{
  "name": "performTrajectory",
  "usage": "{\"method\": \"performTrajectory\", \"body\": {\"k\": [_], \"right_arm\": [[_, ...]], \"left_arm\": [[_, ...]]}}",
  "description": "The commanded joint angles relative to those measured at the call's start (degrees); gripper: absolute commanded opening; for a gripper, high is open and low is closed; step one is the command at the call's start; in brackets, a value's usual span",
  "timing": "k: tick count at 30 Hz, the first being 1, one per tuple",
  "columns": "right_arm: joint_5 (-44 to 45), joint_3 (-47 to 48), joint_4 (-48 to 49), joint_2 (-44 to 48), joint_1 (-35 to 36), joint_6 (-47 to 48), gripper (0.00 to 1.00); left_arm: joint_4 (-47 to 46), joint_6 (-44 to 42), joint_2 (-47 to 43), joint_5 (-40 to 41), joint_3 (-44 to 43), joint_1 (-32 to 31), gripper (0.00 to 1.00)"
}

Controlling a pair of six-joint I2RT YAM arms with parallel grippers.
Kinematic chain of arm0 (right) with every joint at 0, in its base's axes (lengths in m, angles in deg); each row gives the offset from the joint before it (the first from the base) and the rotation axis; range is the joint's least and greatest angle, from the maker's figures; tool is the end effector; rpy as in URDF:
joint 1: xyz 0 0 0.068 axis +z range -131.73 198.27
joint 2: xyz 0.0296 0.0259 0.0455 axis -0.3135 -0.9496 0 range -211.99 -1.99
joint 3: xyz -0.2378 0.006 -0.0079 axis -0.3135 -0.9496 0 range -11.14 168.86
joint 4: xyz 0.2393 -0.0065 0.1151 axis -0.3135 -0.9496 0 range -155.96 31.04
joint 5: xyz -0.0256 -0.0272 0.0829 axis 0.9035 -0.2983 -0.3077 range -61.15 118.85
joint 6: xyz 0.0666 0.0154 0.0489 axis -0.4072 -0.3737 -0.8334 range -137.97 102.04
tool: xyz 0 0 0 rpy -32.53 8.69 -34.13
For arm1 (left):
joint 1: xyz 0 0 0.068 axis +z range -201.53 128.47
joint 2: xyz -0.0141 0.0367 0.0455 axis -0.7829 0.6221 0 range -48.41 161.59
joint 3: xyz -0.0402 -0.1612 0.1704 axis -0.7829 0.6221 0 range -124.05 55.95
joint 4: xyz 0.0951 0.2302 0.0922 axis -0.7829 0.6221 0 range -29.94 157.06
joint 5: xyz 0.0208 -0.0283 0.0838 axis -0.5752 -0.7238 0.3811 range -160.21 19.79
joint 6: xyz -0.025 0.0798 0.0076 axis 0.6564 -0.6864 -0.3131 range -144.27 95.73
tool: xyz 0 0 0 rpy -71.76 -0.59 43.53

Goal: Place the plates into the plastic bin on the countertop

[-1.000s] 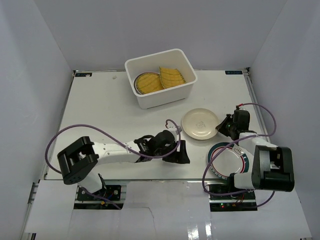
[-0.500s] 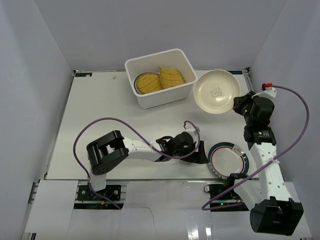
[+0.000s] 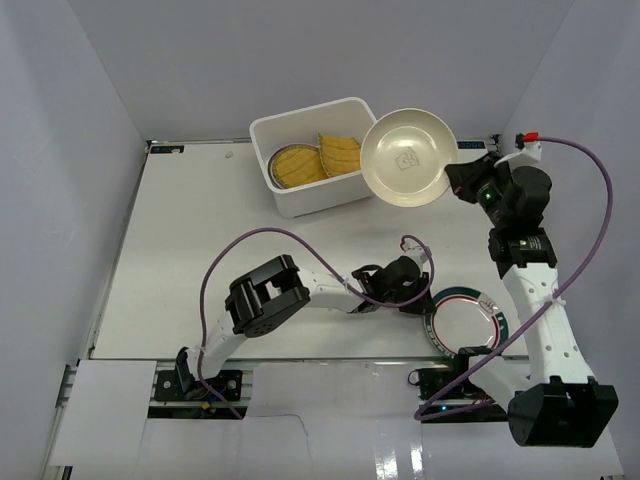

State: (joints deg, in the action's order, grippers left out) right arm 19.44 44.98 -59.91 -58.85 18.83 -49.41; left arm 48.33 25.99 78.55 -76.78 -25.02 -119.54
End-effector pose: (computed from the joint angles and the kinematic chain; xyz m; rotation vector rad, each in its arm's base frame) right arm 0.2921 0.0149 0.3567 0.3074 1.5998 0.5630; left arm 0.1774 -0.4621 0.0750 0.4554 2.4313 -1.1951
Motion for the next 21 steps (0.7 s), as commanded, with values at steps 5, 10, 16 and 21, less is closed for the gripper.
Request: {"method": "performTrajectory", "body": {"k": [5,10,16,21], "right_arm": [[-0.9,6.8,5.4,-4.8,8.6,0.0,0.08],[0.0,11.8,6.0,-10.6,11.9,1.4,0.08],[0.2,21.8,5.6,-21.6,16.2,2.8,0.08],[1.1,29.7,3.5,-31.4,18.4,3.6,0.08]], "left_arm": [[8.0,-2.5,-0.3,5.2,1.8,0.4,0.0],[3.6,-1.8,-10.1,5.7,13.7,1.6,0.0],[1.0,0.3,-28.8,9.0,29.4,2.2,0.0],[1.6,2.1,-41.2,9.9,37.4,2.6,0.0]]}}
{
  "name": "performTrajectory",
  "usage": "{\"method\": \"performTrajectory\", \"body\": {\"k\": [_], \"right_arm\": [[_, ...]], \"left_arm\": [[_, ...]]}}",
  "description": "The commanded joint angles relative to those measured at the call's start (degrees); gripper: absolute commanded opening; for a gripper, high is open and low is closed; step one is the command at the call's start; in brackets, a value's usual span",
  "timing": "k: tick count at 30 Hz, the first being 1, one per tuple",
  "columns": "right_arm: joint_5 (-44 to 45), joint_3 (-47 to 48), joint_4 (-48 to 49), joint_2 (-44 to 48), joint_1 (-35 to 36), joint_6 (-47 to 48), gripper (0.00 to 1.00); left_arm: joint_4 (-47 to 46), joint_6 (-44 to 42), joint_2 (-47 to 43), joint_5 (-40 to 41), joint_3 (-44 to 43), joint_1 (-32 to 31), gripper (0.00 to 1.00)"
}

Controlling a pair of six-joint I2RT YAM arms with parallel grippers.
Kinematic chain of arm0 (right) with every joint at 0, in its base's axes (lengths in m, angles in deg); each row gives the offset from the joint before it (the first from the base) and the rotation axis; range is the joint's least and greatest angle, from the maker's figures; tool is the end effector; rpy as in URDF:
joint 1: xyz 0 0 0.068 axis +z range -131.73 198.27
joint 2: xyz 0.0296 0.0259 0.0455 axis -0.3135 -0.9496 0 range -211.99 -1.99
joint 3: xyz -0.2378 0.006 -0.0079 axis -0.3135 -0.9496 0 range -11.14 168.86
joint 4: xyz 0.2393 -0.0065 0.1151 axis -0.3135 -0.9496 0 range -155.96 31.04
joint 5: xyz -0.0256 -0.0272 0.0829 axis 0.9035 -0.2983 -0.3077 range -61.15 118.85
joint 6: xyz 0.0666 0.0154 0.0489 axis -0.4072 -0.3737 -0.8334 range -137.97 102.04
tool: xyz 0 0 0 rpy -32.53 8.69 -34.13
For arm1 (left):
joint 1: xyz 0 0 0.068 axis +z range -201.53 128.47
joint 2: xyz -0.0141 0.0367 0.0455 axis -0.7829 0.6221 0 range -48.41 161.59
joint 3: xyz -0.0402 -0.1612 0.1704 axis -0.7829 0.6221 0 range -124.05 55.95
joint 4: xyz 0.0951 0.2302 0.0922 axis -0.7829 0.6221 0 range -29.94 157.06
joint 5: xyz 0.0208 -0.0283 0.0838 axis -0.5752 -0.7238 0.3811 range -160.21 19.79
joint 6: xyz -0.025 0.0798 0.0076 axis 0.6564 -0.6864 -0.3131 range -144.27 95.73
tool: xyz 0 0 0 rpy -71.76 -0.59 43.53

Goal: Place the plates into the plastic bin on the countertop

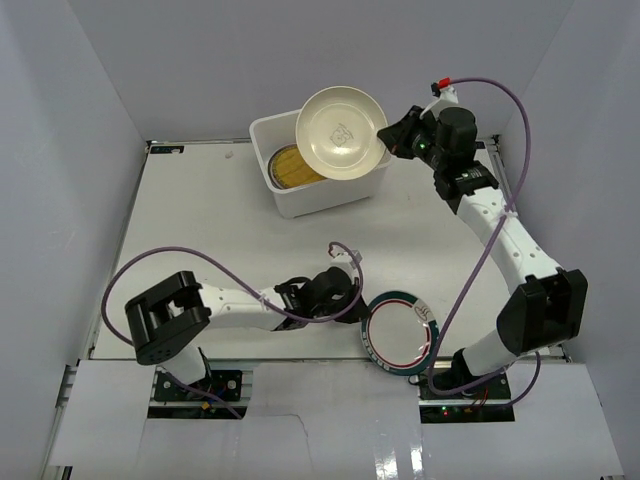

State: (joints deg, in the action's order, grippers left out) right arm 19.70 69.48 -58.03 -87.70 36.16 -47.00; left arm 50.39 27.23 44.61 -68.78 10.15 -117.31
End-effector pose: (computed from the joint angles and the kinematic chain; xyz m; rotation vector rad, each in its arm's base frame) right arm 0.3800 0.1349 0.3677 0.0391 1.6971 0.7508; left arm 0.1502 -0.3297 0.1088 0.2900 2.4385 -1.0170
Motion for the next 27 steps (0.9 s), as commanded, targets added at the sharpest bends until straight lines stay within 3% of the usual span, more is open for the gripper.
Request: {"method": "performTrajectory", "body": {"k": [1,8,15,23,26,27], "right_arm": [[1.5,5.9,1.7,-3.7,1.8,1.3,0.08],[4.4,16.0,0.9,-16.5,3.3,1.5,0.08],[7.7,26.4,-0.7,-28.1,3.6,2.5,0.08],[10.7,32.1,-3.4,-37.7,5.0,5.6,0.09],[11.6,33.7,-4.4,-40.0,5.7,6.8,0.13],[11.8,33.9,-4.5,-40.3,5.8,7.1,0.19]], "left_arm": [[-0.4,1.2,-8.9,2.2,4.8,0.6,0.0],[2.5,2.5,-22.9,4.0,12.4,2.3,0.0],[13.5,3.7,-36.6,8.3,15.5,3.2,0.0],[28.0,3.5,-49.5,18.1,11.4,4.1,0.0],[31.5,2.1,-50.1,22.5,7.3,4.3,0.0],[31.8,0.9,-49.9,23.3,5.1,4.4,0.0]]}}
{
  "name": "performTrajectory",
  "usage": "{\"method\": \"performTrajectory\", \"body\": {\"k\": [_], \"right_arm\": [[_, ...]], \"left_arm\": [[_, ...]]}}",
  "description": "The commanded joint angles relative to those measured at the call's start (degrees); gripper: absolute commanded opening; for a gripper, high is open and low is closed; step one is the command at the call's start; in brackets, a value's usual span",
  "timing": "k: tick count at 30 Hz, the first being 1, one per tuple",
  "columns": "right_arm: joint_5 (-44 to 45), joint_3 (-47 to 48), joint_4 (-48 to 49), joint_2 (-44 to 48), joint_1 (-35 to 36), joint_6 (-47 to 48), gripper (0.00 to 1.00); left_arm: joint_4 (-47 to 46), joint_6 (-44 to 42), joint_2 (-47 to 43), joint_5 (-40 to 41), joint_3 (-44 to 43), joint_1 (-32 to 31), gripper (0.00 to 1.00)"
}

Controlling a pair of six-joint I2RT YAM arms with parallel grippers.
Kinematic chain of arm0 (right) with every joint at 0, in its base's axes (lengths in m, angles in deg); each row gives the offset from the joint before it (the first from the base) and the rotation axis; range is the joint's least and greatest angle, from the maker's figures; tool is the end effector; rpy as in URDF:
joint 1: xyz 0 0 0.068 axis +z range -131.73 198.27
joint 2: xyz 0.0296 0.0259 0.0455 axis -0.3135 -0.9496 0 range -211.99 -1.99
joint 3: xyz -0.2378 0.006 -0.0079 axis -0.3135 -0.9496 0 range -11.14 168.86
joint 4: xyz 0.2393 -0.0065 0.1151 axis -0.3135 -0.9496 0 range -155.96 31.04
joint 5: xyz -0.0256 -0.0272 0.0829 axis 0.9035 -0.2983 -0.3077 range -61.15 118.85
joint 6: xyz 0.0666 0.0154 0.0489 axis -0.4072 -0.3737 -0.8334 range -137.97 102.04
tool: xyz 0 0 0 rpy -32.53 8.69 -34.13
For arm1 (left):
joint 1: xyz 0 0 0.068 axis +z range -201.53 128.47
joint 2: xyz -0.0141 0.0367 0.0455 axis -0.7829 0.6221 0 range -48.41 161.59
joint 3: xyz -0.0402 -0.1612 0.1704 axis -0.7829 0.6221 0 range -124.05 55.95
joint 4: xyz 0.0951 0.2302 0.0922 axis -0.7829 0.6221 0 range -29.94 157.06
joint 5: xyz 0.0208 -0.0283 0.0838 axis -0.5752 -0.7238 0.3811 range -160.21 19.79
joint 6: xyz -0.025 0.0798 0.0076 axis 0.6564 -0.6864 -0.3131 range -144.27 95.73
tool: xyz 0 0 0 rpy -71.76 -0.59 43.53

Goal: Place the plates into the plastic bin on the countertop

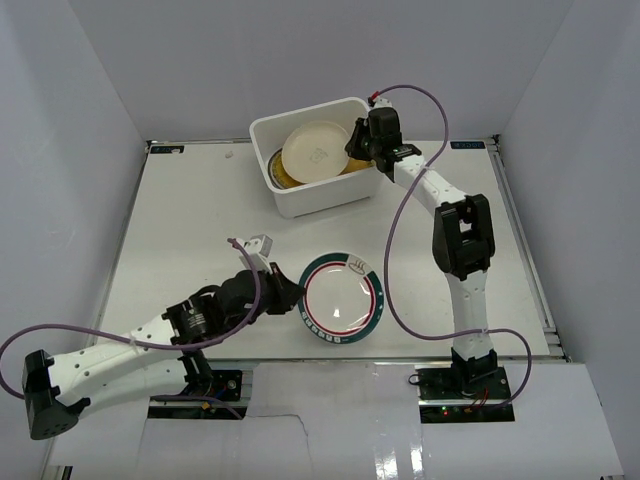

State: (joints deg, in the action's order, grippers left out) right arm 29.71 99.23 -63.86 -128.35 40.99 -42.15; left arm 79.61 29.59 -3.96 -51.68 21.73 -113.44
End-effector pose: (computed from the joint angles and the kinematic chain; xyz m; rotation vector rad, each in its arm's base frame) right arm 0.5071 0.2111 0.2333 0.0355 1.9720 0.5268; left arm 0.1327 -0.1991 0.2164 -0.0529 2.1881 -0.8813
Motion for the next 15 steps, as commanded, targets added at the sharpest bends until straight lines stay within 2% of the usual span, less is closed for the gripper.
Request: {"method": "performTrajectory", "body": {"k": [1,2,3,5,8,11,13,15], "right_arm": [[1.9,4.2,1.1,0.1,1.0,2.4,0.23],[1.9,3.6,1.1,0.2,1.1,2.4,0.29],[1.5,3.3,1.6,0.4,1.2,2.5,0.41],[1.1,2.6,1.8,1.6,1.1,2.7,0.57],[0.6,2.7,1.4,4.4,1.1,3.4,0.74],[0.2,1.8,1.1,9.3,1.0,4.3,0.94],[-0.3,-0.7,1.6,14.4,0.6,4.7,0.98],[-0.3,-5.0,1.9,18.3,-0.1,4.7,0.95]], "left_arm": [[2.8,-2.2,-1.2,7.0,-7.5,0.6,0.0],[2.9,-3.0,-0.9,7.6,-8.6,0.7,0.0],[2.9,-4.3,0.5,8.8,-10.7,0.8,0.0],[2.8,-5.5,1.9,9.7,-12.6,1.1,0.0],[1.4,-7.8,4.5,10.0,-14.9,2.2,0.0],[-2.2,-9.6,6.9,6.2,-16.5,6.1,0.0],[-3.7,-10.3,8.8,1.3,-17.5,10.8,0.0],[-5.7,-11.1,10.3,-1.6,-20.0,15.0,0.0]]}}
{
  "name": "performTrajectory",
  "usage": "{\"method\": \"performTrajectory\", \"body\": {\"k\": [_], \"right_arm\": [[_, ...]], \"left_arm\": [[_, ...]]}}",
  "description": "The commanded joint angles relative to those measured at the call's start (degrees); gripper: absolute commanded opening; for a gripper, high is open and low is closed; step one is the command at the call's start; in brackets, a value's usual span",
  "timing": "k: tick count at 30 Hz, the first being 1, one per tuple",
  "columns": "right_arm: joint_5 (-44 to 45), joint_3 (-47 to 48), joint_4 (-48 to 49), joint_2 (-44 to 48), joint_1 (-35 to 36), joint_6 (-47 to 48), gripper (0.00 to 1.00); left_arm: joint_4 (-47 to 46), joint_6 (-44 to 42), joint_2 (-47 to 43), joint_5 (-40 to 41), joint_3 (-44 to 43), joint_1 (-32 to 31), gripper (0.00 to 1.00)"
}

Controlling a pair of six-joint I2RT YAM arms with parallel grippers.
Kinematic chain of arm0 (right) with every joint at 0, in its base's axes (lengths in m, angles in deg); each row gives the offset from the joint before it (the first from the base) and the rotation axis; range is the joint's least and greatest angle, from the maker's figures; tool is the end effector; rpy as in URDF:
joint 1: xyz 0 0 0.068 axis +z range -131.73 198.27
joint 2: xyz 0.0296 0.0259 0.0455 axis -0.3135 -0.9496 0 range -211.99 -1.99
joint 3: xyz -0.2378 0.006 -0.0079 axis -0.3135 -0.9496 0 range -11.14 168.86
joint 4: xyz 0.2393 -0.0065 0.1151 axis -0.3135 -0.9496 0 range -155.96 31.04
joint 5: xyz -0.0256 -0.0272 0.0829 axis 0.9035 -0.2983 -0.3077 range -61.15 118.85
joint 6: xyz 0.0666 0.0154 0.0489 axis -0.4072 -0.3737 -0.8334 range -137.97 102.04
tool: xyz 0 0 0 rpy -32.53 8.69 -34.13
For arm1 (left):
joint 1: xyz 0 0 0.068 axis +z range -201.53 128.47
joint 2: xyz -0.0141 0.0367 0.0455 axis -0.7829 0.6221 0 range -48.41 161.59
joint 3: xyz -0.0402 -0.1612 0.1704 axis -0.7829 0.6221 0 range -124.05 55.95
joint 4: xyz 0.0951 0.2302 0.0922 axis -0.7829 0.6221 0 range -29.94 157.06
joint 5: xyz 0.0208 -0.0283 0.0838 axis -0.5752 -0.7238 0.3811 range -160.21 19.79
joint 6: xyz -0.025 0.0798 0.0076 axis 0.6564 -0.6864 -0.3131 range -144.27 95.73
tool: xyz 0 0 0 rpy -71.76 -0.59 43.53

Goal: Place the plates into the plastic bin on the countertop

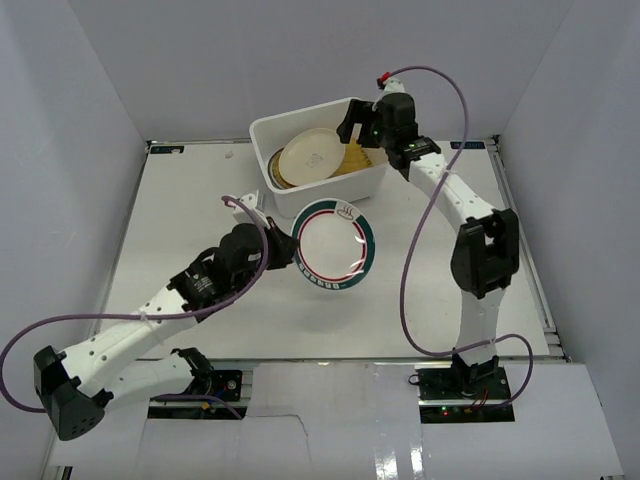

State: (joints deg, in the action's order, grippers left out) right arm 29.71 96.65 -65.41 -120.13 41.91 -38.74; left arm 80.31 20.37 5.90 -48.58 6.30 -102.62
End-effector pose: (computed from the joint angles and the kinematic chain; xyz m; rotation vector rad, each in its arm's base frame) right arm 0.4813 0.2095 0.2859 -0.0368 1.8967 0.5191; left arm 0.1904 -0.1928 0.2781 -0.1329 2.0381 -0.6997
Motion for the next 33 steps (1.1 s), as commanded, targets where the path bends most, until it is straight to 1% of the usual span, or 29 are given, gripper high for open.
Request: {"method": "performTrajectory", "body": {"k": [1,2,3,5,6,7,9,10,11,13,14,15,17,18,21,23,28,29,33], "right_arm": [[-0.3,-4.8,5.0,14.7,-1.2,1.4,0.94],[-0.3,-7.2,5.7,17.1,-1.4,1.5,0.94],[-0.3,-12.5,7.0,21.9,-1.8,1.5,0.94],[-0.2,-17.8,9.8,26.5,-2.5,1.5,0.95],[0.3,-23.2,10.4,30.9,-2.9,1.4,0.96],[0.6,-25.9,10.9,33.0,-3.1,1.2,0.99],[1.8,-31.5,13.2,38.9,-3.4,0.7,0.89],[2.2,-36.2,13.7,40.6,-3.7,0.5,0.84],[2.5,-38.2,14.1,42.2,-3.9,0.0,0.65],[2.9,-43.2,14.7,46.1,-4.2,-0.3,0.46],[3.0,-44.5,14.5,47.2,-4.2,-0.2,0.26],[2.8,-45.8,14.5,49.2,-4.3,-0.1,0.17],[2.5,-49.6,14.5,51.2,-4.3,0.1,0.08],[2.6,-50.7,14.5,53.1,-4.2,0.3,0.08],[1.9,-54.6,14.3,56.2,-4.2,0.4,0.08],[1.1,-56.4,14.1,57.6,-4.2,0.3,0.08],[2.7,-62.6,13.1,62.8,-4.2,0.5,0.09],[2.9,-63.4,12.7,63.6,-4.3,0.6,0.09],[2.3,-66.6,11.8,66.5,-4.2,0.5,0.1]], "left_arm": [[-7.0,-2.3,2.0,-6.4,-5.7,5.1,0.0],[-7.8,-3.1,3.0,-6.9,-8.2,6.0,0.0],[-8.2,-3.4,3.9,-7.6,-9.7,7.5,0.0],[-9.6,-4.3,6.5,-9.6,-13.7,9.6,0.0],[-9.8,-4.6,7.6,-10.1,-15.3,10.1,0.0],[-10.1,-4.8,8.6,-10.5,-16.8,10.7,0.0],[-10.4,-5.4,11.9,-12.2,-21.2,12.9,0.0],[-10.5,-5.5,12.9,-12.9,-22.4,13.6,0.0],[-10.6,-5.5,14.1,-14.1,-23.7,15.2,0.0],[-10.7,-5.5,17.1,-15.3,-27.2,17.2,0.0],[-10.8,-5.4,18.2,-16.9,-28.0,19.4,0.0],[-10.9,-5.1,20.1,-17.7,-29.8,20.6,0.0],[-10.9,-4.6,22.2,-19.0,-31.5,24.0,0.0],[-10.9,-4.1,23.2,-20.8,-32.3,25.2,0.0],[-11.7,-3.4,27.0,-21.5,-34.5,28.4,0.0],[-11.7,-2.9,30.3,-24.2,-36.6,30.5,0.0],[-12.2,-3.2,38.1,-24.4,-41.2,33.0,0.0],[-12.0,-3.2,40.9,-24.6,-43.0,33.5,0.0],[-10.8,-3.7,48.1,-25.8,-47.6,33.9,0.0]]}}
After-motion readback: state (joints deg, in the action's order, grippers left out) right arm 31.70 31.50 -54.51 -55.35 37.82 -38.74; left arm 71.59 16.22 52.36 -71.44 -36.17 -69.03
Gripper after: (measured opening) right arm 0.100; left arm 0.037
